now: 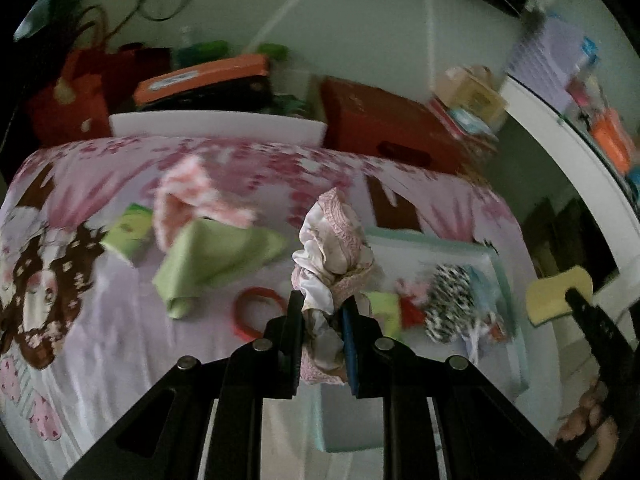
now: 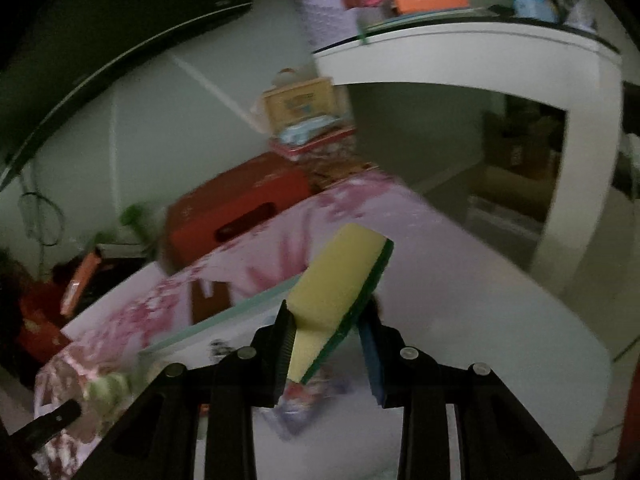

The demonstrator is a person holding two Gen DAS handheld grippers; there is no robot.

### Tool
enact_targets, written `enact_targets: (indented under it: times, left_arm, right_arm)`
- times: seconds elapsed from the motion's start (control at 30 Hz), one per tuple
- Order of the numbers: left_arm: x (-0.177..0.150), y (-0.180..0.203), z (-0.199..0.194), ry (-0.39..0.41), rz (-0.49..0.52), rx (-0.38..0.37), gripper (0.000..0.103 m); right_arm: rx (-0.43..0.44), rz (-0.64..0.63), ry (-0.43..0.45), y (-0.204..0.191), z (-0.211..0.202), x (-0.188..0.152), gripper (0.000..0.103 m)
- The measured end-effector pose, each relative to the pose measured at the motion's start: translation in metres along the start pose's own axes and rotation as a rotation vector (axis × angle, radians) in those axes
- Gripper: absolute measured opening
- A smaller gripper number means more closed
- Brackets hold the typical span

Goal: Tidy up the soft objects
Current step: 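Carry the scrub sponge and floral scrunchie over the tray with both tools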

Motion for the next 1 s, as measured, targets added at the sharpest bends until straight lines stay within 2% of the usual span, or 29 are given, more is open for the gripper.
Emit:
enact_targets:
  times: [0.17,0.33,0.47,0.6,1.0]
  left_arm:
    - [-0.005,0.036,0.012,-0.037,0.088,-0.04,0.018]
    - [-0.014,0.052,0.028,-0.096,0.114,-0.075,0.018]
    - [-0.021,0.055,0.039,-0.139,0.118,-0.073,0.018]
    - [-0.025,0.054,0.043,-0.158,0.113,-0.067,0.018]
    - [-0.033,0.048,0.063,-0.227,0.101,-0.058,0.018]
  right_arm:
    - [-0.095,-0.011,-0.038,0.02,0.007,0.001,0.034]
    - [-0.124,-0.051,-0.093,0.023,0.015,-0.006,0.034]
    - [-0.128,-0.122,-0.102,0.01,0.01,-0.012,0.034]
    - [-0.075,-0.156,-0.119,-0.002,0.001,-0.017,0.034]
    - [-0.139,-0.258,-0.228,-0.006,0.018,-0.039,0.034]
Point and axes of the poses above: each gripper's, at about its wrist camera, not at the fingertips, and z roughly the way its jaws point, y to its right, x to its top, the point moved 3 cm from there along z, roughly the way its jaws point, and after that the axes turned 12 degrees about z, right-handed, at the moved point
